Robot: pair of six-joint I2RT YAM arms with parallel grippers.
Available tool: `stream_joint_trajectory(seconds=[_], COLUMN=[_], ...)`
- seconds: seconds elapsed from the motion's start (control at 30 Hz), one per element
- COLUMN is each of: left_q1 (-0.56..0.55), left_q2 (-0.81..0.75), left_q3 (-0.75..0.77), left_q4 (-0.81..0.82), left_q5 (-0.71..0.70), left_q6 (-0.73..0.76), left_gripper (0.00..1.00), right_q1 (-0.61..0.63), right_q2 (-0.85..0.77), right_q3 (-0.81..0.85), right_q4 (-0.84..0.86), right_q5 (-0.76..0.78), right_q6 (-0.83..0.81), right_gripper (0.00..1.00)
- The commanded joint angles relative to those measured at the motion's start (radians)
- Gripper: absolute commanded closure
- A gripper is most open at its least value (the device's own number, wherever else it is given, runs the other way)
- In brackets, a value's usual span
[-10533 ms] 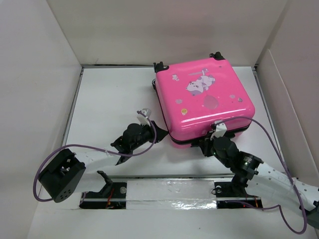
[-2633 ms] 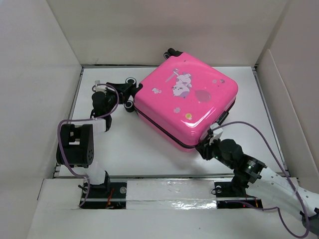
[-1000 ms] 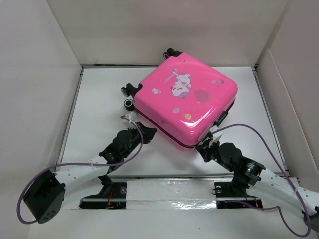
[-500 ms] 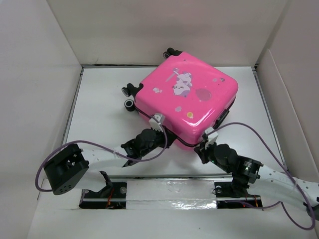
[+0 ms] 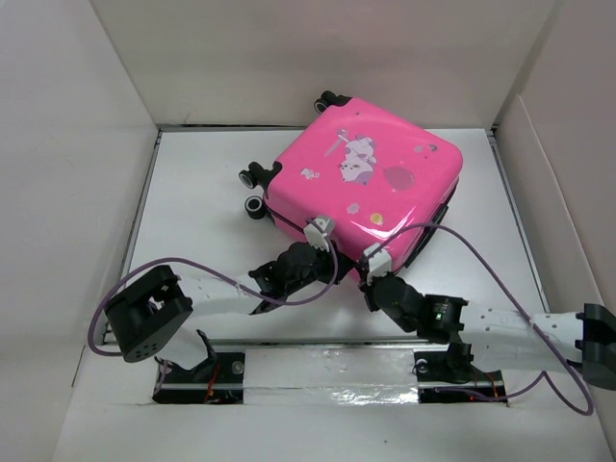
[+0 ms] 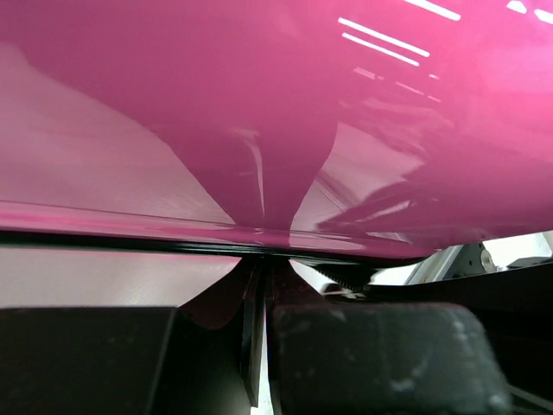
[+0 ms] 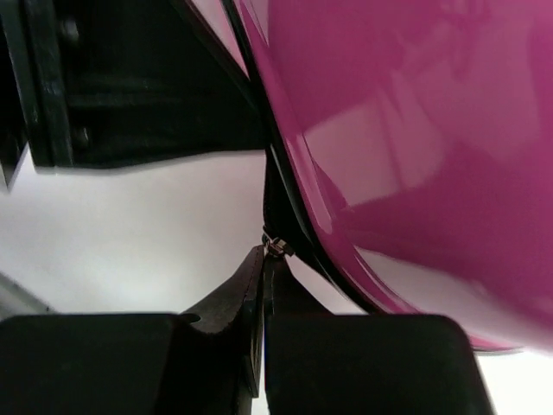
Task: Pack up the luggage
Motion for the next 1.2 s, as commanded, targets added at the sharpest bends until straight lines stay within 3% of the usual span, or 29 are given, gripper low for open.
stream_joint_trajectory(seconds=[0.0,0.1,0.13,0.2,0.23,0.33,0.43,0.47,0.6,0.77,0.83,1.17], left_q1=[-0.006,0.045,0.074,0.151,0.251,0.455,0.582,0.672,0.844,0.854,0.854,0.863], left_q2=[0.008,-0.067,-0.128,-0.210,-0.309,-0.487,-0.523,-0.503,-0.353,-0.082,-0.020,0.130], left_q3=[0.119,0.104,0.072,0.026,-0.027,-0.091,-0.063,-0.007,0.113,0.331,0.345,0.432], left_q4=[0.128,0.013,-0.048,-0.096,-0.125,-0.153,-0.198,-0.222,-0.195,-0.293,-0.264,-0.169], left_q5=[0.000,-0.058,-0.070,-0.089,-0.087,-0.084,-0.093,-0.081,0.095,0.155,0.166,0.236], left_q6=[0.018,0.045,0.016,-0.028,-0.086,-0.155,-0.199,-0.211,-0.293,-0.263,-0.277,-0.310], left_gripper=[1.00,0.82,0.59,0.43,0.35,0.25,0.15,0.13,0.07,0.03,0.03,0.04], right_q1=[0.078,0.078,0.078,0.078,0.078,0.078,0.078,0.078,0.078,0.078,0.078,0.078], right_q2=[0.096,0.161,0.184,0.193,0.196,0.190,0.175,0.170,0.137,0.109,0.098,0.066], right_q3=[0.067,0.052,0.035,-0.022,-0.040,-0.044,-0.028,-0.031,-0.053,-0.060,-0.062,-0.071], right_q4=[0.331,0.412,0.445,0.537,0.572,0.572,0.506,0.505,0.503,0.494,0.492,0.466], right_q5=[-0.114,0.017,0.031,0.063,0.072,0.065,0.042,0.030,0.000,-0.016,-0.023,-0.049], right_q6=[0.030,0.085,0.116,0.146,0.148,0.144,0.136,0.133,0.127,0.122,0.114,0.110], right_gripper=[1.00,1.00,1.00,1.00,1.00,1.00,1.00,1.00,1.00,1.00,1.00,1.00])
